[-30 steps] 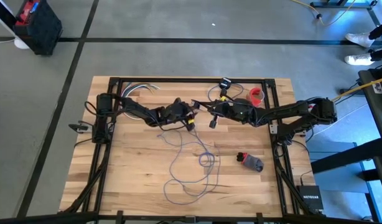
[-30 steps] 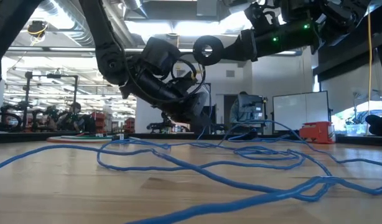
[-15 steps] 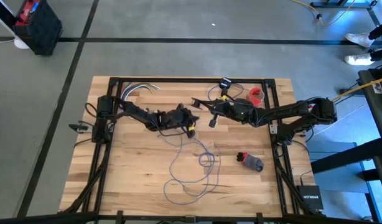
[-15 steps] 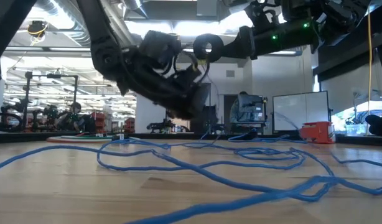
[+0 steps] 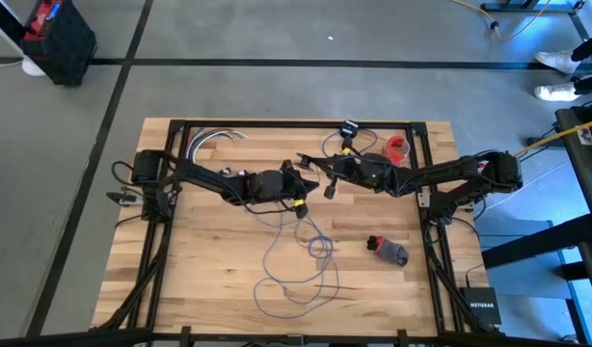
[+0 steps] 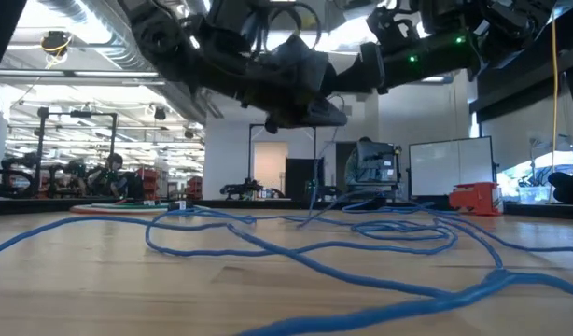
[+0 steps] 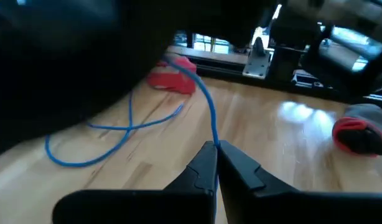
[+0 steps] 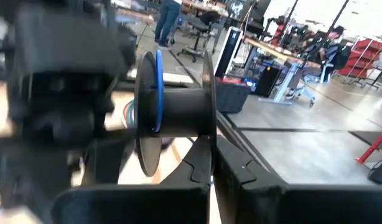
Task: Coil cords
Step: Coil the blue wire onto the spool
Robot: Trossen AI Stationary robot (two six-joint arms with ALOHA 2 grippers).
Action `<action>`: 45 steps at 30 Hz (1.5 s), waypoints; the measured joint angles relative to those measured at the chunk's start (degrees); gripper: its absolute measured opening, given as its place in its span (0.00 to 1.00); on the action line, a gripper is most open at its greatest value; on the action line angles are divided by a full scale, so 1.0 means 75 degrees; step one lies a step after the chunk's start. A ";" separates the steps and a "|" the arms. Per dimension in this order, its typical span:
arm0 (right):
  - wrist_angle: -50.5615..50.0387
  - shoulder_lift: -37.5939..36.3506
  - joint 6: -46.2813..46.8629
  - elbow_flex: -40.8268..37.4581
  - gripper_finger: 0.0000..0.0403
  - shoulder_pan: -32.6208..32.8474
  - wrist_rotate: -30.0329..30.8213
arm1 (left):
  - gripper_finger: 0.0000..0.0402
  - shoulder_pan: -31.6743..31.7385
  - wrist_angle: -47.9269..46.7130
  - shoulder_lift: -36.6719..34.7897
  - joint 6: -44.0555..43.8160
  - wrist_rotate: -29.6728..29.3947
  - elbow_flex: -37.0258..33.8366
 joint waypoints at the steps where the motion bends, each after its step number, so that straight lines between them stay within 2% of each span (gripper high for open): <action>1: -0.0022 0.0000 -0.0065 0.0002 0.01 -0.0001 0.0041 | 0.00 -0.0032 -0.0079 -0.0119 0.0005 0.0000 0.0032; 7: -0.0167 0.0000 -0.0338 0.0003 0.01 0.0001 0.0275 | 0.00 -0.0270 -0.1076 -0.0965 0.0013 0.0012 0.0034; 19: -0.0292 0.0000 -0.0373 0.0000 0.01 0.0001 0.0272 | 0.00 -0.0321 -0.2023 -0.2699 0.0836 -0.0453 0.0032; 26: -0.0442 0.0001 -0.0373 0.0000 0.01 0.0001 0.0256 | 0.00 -0.0226 -0.3912 -0.3724 0.0798 -0.0995 0.0032; 29: -0.0438 0.0003 -0.0373 0.0000 0.01 0.0001 0.0230 | 0.00 -0.0181 -0.4471 -0.3878 0.0729 -0.1279 0.0032; 38: -0.0396 -0.0086 -0.0113 -0.0003 0.01 0.0007 -0.0546 | 0.00 0.0167 -0.5776 -0.3794 0.0420 -0.1810 0.0018; 45: -0.0028 -0.0523 0.0126 -0.0003 0.01 0.0007 -0.0806 | 0.00 0.0092 -0.4741 -0.3746 0.0196 -0.1812 -0.0798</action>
